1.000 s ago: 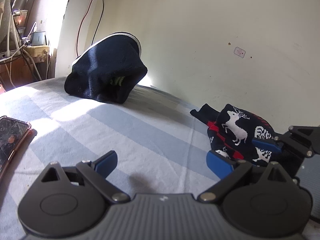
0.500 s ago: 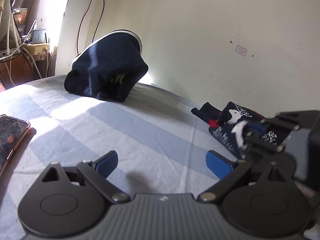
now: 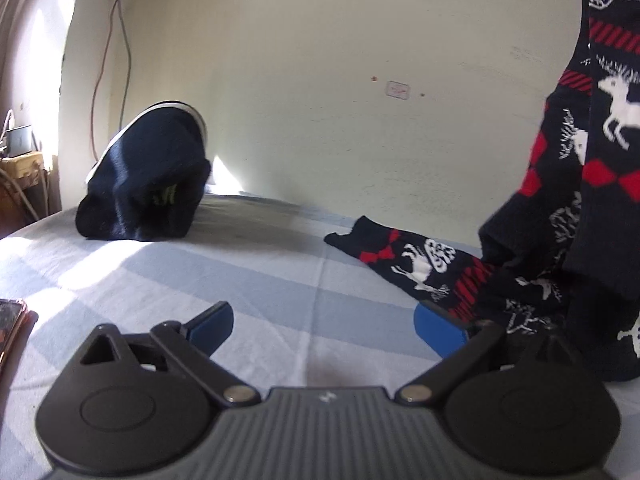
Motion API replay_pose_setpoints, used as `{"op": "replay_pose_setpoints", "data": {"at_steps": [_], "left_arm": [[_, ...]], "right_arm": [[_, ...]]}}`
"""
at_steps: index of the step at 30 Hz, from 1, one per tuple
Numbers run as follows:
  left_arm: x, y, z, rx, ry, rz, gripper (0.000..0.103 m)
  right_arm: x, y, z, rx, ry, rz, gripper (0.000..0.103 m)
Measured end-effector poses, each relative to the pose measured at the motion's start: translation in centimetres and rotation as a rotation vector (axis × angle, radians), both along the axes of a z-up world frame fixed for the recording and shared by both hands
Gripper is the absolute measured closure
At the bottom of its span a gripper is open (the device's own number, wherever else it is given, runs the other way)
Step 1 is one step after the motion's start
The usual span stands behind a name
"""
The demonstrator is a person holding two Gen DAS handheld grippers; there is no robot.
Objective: Fold small clothes
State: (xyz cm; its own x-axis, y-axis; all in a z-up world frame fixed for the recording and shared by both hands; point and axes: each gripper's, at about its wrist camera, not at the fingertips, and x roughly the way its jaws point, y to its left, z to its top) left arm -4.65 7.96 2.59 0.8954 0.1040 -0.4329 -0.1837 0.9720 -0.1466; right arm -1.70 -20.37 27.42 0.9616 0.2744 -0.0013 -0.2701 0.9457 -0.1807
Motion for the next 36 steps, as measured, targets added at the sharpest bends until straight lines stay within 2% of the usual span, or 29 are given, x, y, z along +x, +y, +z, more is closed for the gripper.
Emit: {"op": "replay_pose_setpoints", "data": {"at_steps": [2,6,10,15,24,27,29,30,31,32,34,36], "left_arm": [[-0.1,-1.0,0.2,0.001,0.003,-0.039,0.003],[-0.1,-3.4,0.7,0.081,-0.003,-0.100,0.003],[1.6,-6.6,1.0,0.196,-0.024,-0.192,0.003],[3.3,-11.9,0.4,0.340,-0.068,-0.318,0.003],[1.8,-19.9,-0.4,0.652,-0.284,-0.465,0.003],[1.7,-21.3,-0.2,0.705,-0.339,-0.498,0.003],[1.6,-22.1,0.3,0.702,-0.371,-0.534,0.005],[1.4,-22.4,0.6,0.693,-0.384,-0.549,0.009],[1.2,-22.6,1.0,0.679,-0.399,-0.550,0.031],[1.0,-22.6,1.5,0.659,-0.408,-0.544,0.065],[0.7,-21.5,3.3,0.563,-0.405,-0.535,0.096],[0.0,-18.6,5.7,0.400,-0.416,-0.517,0.097]], "right_arm": [[-1.0,-1.4,1.4,0.026,-0.026,-0.025,0.095],[-2.8,-4.7,2.1,0.051,-0.080,-0.128,0.095],[-4.3,-8.1,2.1,0.106,-0.090,-0.205,0.095],[-5.6,-9.8,3.2,0.141,-0.100,-0.220,0.095],[-8.7,-9.8,7.1,0.170,-0.178,-0.165,0.095],[-10.1,-9.8,8.6,0.179,-0.213,-0.158,0.095],[-10.8,-9.8,9.6,0.183,-0.237,-0.159,0.095],[-11.2,-9.8,10.0,0.181,-0.247,-0.160,0.095],[-11.4,-9.9,10.3,0.178,-0.257,-0.160,0.095],[-11.6,-9.7,10.5,0.171,-0.265,-0.166,0.095],[-12.0,-9.2,10.7,0.160,-0.273,-0.182,0.095],[-12.4,-9.3,10.5,0.156,-0.280,-0.189,0.095]]}}
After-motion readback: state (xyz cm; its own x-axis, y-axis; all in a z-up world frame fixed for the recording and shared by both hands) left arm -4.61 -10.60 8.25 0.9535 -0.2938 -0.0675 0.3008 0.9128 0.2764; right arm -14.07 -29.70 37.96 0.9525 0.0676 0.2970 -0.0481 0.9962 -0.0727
